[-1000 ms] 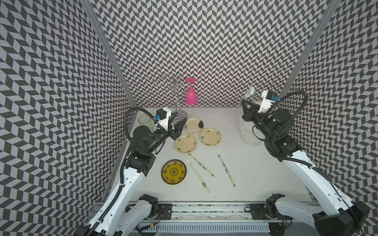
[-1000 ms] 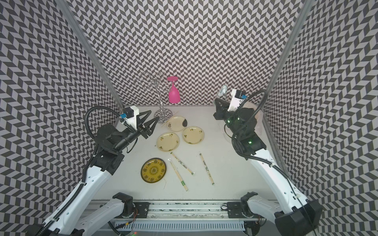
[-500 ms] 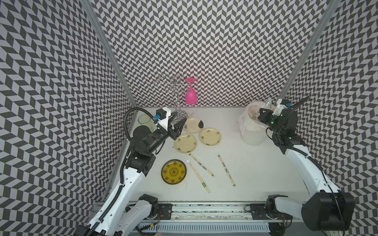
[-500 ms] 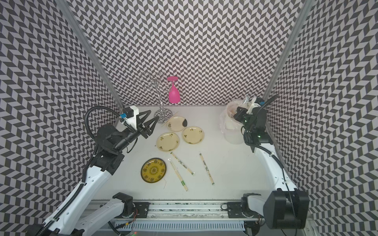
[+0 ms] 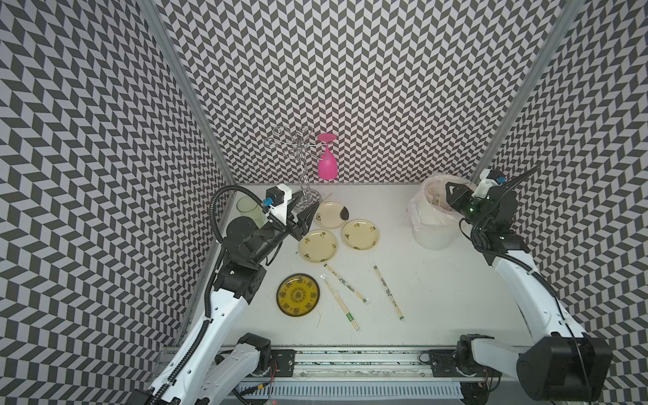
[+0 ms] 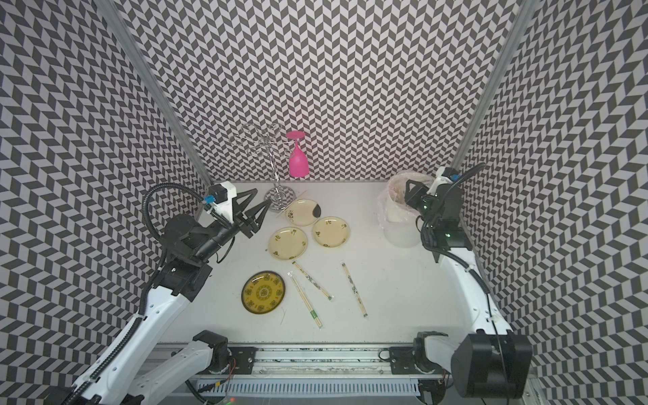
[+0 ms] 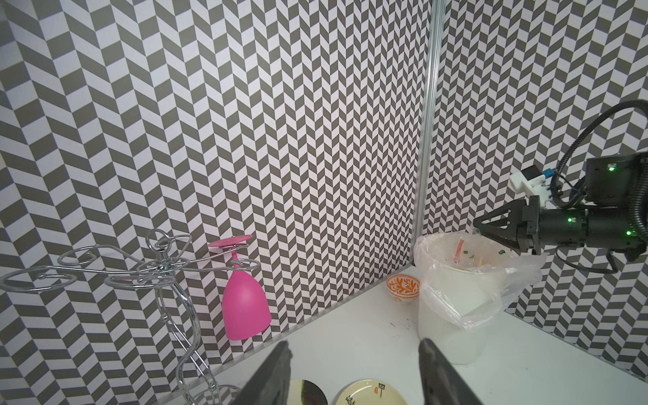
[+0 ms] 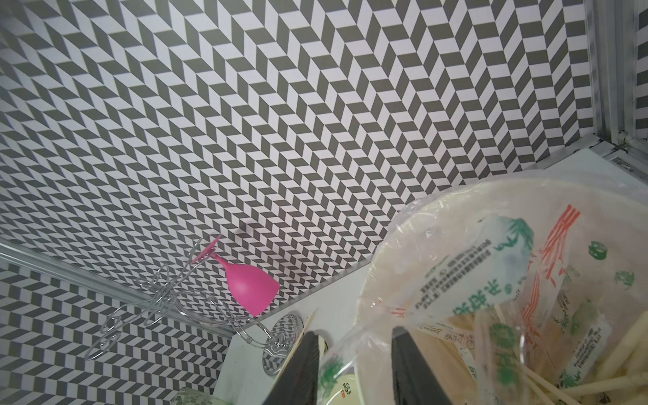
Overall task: Remove the packaging of disposable chopsticks
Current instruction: Place the packet bag in the trash bin, then pick up the disposable chopsticks from the center of the board.
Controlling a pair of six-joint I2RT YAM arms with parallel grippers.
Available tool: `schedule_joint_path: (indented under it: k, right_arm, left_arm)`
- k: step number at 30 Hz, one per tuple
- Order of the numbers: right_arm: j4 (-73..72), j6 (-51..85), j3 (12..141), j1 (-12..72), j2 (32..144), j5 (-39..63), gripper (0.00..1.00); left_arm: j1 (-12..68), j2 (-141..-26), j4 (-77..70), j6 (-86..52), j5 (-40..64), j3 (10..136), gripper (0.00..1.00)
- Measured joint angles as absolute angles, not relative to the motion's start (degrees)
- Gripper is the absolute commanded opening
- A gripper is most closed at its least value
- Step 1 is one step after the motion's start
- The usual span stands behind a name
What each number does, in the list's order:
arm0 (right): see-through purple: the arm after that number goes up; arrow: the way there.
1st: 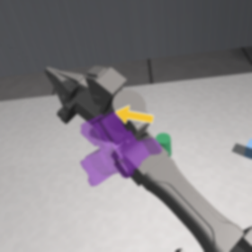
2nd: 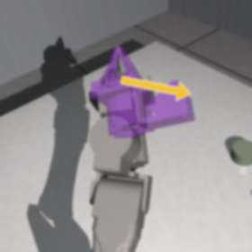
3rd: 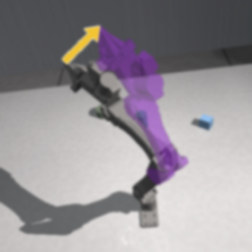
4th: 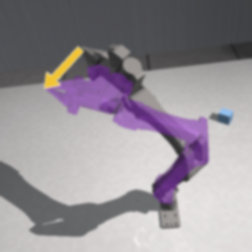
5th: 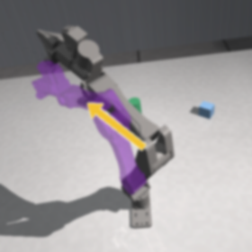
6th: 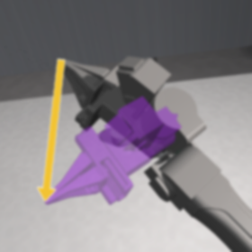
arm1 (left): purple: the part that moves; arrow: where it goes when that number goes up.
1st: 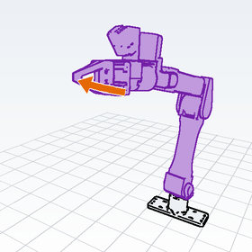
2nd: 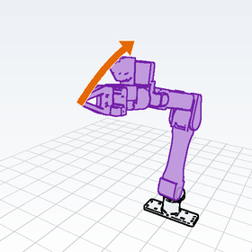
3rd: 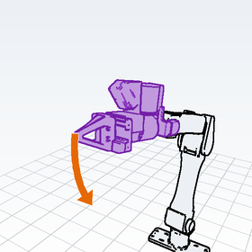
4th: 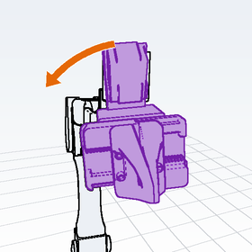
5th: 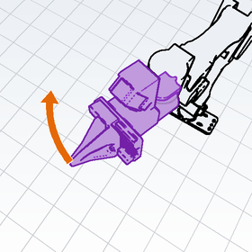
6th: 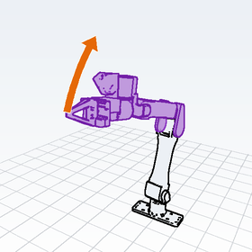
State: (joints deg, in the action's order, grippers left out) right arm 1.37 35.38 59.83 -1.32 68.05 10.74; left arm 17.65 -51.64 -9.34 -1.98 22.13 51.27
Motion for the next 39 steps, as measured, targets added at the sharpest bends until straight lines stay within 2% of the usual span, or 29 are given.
schedule_joint_path:
  k: [1, 5, 9, 13, 25, 29, 32, 36, 39]
  right_arm:
    - [1.3, 35.6, 59.9, -1.3, 67.6, 10.7, 0.52]
    - [0.4, 38.2, 60.0, -4.2, 67.8, 13.5, 0.48]
    - [1.6, 40.9, 63.1, -9.3, 74.5, 19.1, 0.49]
    - [4.8, 41.5, 65.6, -9.8, 79.1, 21.7, 0.51]
    - [6.0, 42.0, 66.6, -8.2, 74.4, 24.9, 0.48]
    - [9.5, 37.4, 73.1, -0.9, 73.3, 19.0, 0.47]
    - [10.2, 32.2, 76.1, 10.4, 70.0, 11.6, 0.46]
    - [8.1, 26.7, 73.6, 24.8, 63.8, 5.5, 0.44]
    - [6.2, 24.1, 68.4, 31.0, 61.2, 2.4, 0.44]
  left_arm:
    - [17.6, -51.6, -9.4, -2.0, 22.1, 51.3, 0.59]
    - [17.6, -51.5, -9.3, -2.0, 22.1, 51.3, 0.59]
    - [17.6, -51.4, -9.3, -2.0, 21.9, 51.3, 0.59]
    - [17.8, -51.4, -9.3, -1.9, 21.6, 51.3, 0.59]
    - [18.0, -51.1, -9.3, -1.5, 20.8, 51.3, 0.59]
    - [18.0, -51.1, -9.3, -1.5, 20.1, 51.3, 0.59]
    - [18.0, -51.3, -9.3, -1.5, 19.4, 51.3, 0.59]
    - [18.0, -51.8, -9.0, -1.5, 18.2, 51.3, 0.60]
    - [18.0, -52.4, -8.7, -1.5, 17.4, 51.3, 0.59]
